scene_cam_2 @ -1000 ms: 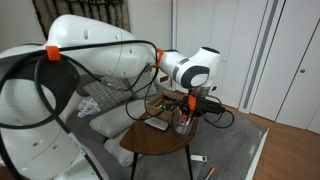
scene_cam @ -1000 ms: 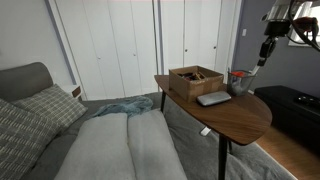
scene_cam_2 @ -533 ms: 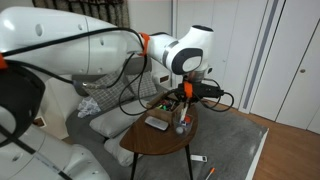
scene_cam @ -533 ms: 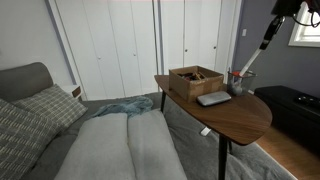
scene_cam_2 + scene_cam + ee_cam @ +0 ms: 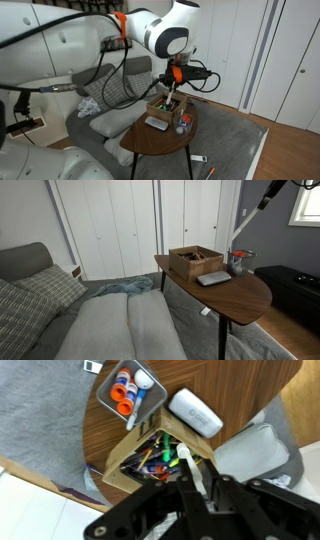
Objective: Take the white marker out of the penholder and put it on the table
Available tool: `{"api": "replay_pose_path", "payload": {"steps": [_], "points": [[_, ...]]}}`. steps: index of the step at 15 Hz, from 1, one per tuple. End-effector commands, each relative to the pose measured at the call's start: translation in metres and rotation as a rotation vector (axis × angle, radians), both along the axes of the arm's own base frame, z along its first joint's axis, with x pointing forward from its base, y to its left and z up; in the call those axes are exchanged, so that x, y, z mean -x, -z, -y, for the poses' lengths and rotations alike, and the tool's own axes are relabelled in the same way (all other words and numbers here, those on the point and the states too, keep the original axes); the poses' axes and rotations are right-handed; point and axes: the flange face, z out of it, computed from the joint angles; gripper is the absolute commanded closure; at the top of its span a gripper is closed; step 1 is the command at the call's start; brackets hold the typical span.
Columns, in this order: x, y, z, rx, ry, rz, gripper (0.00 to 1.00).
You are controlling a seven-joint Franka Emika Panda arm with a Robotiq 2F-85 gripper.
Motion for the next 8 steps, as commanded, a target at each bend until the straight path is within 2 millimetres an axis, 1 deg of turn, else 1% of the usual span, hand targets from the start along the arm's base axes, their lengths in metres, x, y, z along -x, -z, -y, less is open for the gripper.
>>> {"api": "replay_pose_path", "payload": {"steps": [1,2,4,5,7,8], "points": [[0.007,0.005,-0.003,-0.149,-0.119,-0.066,0.96],[0.008,0.012,-0.002,-0.193,-0.13,-0.104,0.96],[0.013,0.035,0.009,-0.261,-0.12,-0.176,0.96],[0.016,0.047,0.016,-0.298,-0.12,-0.204,0.96],[0.025,0.07,0.04,-0.331,-0.059,-0.25,0.96],[0.018,0.055,0.025,-0.276,-0.077,-0.228,0.82]]}}
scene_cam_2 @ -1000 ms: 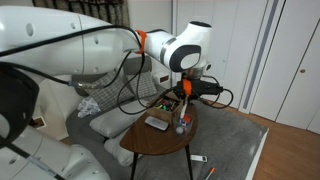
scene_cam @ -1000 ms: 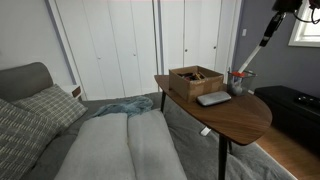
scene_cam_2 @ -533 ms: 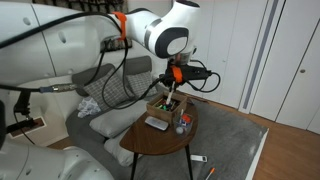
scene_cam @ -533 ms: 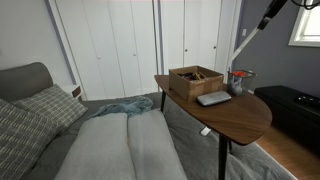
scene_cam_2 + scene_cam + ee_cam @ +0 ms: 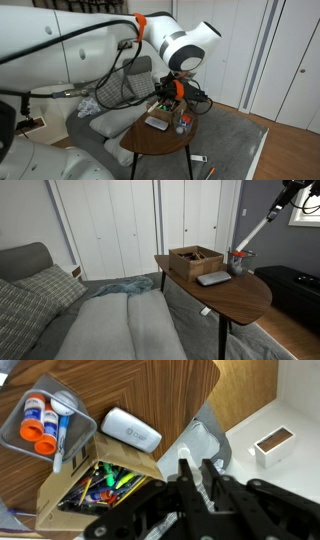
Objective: Take the white marker out of the penholder and put it on the table
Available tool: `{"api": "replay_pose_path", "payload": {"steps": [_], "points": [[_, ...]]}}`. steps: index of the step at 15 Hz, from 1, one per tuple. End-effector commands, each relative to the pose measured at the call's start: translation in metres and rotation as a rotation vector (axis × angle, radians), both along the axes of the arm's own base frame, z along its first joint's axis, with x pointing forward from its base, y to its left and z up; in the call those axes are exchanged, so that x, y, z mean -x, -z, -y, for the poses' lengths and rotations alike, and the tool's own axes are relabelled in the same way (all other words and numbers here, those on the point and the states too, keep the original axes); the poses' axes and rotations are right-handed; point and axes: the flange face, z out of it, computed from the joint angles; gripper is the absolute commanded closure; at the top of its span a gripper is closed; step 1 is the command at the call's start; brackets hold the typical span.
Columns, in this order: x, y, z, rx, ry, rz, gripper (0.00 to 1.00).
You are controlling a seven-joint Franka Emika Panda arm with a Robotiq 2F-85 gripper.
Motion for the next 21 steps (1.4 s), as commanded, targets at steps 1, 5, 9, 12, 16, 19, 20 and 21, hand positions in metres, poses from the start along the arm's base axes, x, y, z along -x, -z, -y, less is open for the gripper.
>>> {"api": "replay_pose_path", "payload": {"steps": [1,5,9,12,16,19,20,21], "points": [[0.002,0.009,0.01,-0.012,0.014,-0.018,0.82],[0.004,0.029,0.008,-0.017,0.002,0.025,0.96],[-0.006,0.057,-0.012,-0.001,-0.033,0.092,0.96],[-0.011,0.074,-0.032,-0.021,-0.081,0.132,0.96],[-0.009,0.1,-0.039,-0.045,-0.162,0.141,0.96],[-0.009,0.115,-0.037,-0.061,-0.191,0.154,0.96],[-0.01,0.119,-0.036,-0.067,-0.195,0.164,0.96],[-0.012,0.12,-0.035,-0.07,-0.204,0.184,0.96]]}}
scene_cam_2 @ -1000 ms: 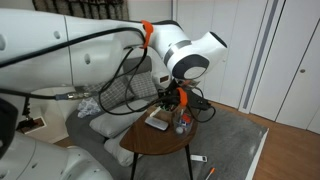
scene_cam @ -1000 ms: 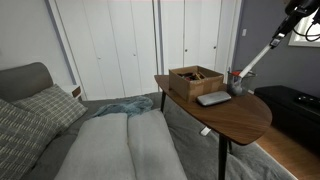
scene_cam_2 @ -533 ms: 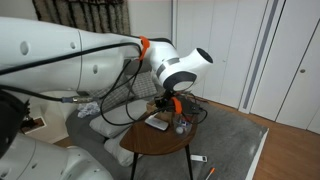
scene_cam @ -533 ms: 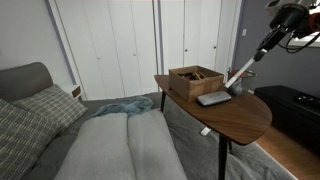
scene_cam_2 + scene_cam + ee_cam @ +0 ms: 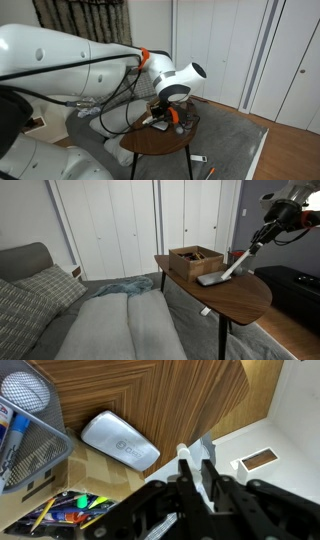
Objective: Take the white marker out of the penholder and put it on the table
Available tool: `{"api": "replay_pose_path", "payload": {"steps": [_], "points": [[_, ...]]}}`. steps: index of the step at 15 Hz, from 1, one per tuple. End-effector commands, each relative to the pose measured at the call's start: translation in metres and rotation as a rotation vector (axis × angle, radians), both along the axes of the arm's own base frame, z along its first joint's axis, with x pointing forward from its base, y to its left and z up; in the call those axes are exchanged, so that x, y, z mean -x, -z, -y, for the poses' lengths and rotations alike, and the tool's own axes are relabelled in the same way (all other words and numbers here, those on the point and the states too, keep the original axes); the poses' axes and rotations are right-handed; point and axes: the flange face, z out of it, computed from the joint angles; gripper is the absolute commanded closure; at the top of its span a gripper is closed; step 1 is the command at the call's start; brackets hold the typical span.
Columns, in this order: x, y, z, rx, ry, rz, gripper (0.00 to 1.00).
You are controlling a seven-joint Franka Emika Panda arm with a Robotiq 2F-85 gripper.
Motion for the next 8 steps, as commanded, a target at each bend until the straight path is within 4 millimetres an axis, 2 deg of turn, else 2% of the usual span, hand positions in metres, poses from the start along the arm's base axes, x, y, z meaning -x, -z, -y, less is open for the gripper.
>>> {"api": "replay_pose_path", "payload": {"steps": [1,4,5,6,8], "points": [[-0.004,0.009,0.004,-0.04,-0.019,0.07,0.96],[-0.012,0.011,-0.014,-0.036,-0.036,0.084,0.96],[-0.013,0.012,-0.019,-0.044,-0.048,0.077,0.71],[-0.015,0.012,-0.02,-0.045,-0.06,0.068,0.56],[-0.017,0.015,-0.019,-0.043,-0.071,0.057,0.44]]}}
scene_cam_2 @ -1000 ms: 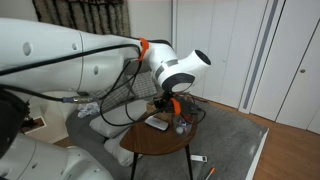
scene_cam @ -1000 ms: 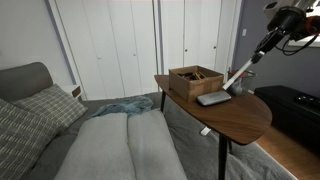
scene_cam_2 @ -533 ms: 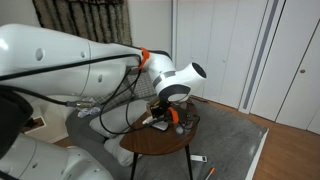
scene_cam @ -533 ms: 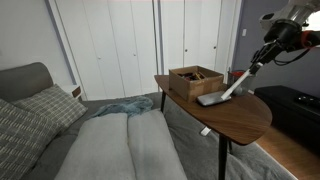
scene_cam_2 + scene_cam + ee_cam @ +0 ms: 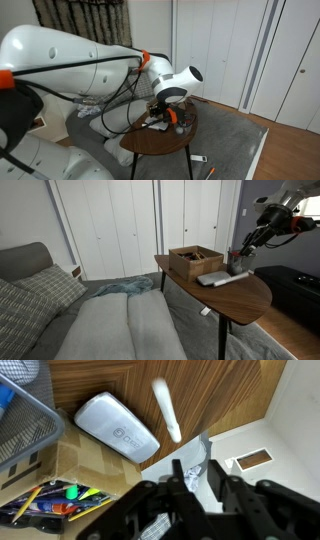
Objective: Take the white marker out of the penholder and put it on the table
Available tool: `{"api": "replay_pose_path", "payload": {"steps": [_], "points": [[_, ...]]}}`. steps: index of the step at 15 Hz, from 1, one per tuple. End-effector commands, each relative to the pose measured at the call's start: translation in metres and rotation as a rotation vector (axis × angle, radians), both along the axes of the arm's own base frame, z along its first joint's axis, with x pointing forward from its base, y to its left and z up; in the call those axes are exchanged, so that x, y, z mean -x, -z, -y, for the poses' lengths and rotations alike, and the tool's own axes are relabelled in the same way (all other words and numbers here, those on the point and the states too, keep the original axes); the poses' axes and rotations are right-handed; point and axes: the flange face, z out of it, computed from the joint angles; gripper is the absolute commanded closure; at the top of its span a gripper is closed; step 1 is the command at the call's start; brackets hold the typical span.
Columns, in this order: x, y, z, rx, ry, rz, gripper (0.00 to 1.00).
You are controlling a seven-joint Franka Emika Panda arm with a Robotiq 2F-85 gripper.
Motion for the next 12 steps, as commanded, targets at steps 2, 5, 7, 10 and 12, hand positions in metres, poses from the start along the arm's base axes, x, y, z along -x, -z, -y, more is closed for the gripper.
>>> {"api": "replay_pose_path", "payload": {"steps": [2,5,7,10,12], "points": [[-0.007,0.005,0.0,-0.007,-0.013,-0.003,0.3],[-0.004,-0.004,0.005,0.009,0.007,-0.009,0.09],[0.003,-0.02,0.008,0.034,0.024,-0.022,0.0],[0.022,-0.055,0.013,0.114,0.022,0.008,0.0],[0.035,-0.082,0.015,0.171,0.023,0.047,0.0]]}}
